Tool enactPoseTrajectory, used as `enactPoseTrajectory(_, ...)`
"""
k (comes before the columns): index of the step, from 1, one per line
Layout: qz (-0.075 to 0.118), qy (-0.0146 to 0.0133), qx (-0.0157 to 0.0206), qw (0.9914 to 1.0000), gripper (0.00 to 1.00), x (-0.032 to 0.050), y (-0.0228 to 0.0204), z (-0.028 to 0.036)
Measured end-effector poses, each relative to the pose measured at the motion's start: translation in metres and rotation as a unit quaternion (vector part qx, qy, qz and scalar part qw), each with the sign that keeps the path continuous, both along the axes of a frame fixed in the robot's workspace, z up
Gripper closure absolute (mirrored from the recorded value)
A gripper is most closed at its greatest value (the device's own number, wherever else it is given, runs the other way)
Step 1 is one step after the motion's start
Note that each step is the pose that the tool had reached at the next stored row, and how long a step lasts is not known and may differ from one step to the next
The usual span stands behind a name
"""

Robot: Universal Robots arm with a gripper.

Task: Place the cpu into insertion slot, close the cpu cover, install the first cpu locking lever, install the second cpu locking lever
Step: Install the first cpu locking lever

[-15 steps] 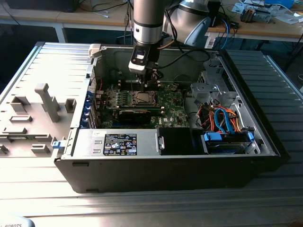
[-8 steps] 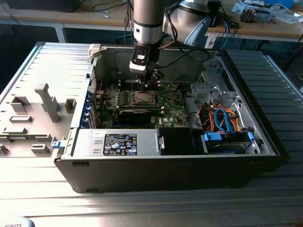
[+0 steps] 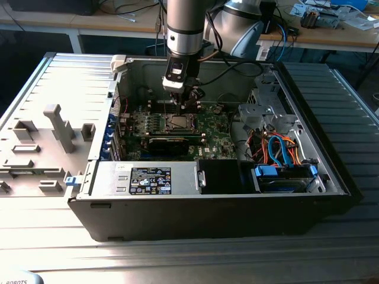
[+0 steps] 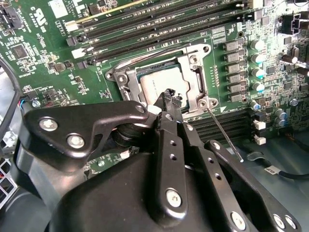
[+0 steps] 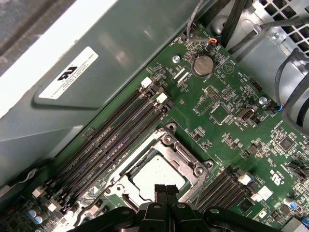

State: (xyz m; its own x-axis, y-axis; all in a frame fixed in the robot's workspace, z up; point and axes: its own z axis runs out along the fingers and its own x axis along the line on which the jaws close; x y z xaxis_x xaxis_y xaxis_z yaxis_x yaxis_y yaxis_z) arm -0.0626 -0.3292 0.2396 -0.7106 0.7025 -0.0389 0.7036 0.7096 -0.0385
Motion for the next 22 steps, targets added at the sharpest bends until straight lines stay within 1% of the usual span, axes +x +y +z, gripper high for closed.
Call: enactPoseTrajectory(22,0.021,0.0000,0.0000,0.99978,0.89,0.0000,0.0000,0.0000)
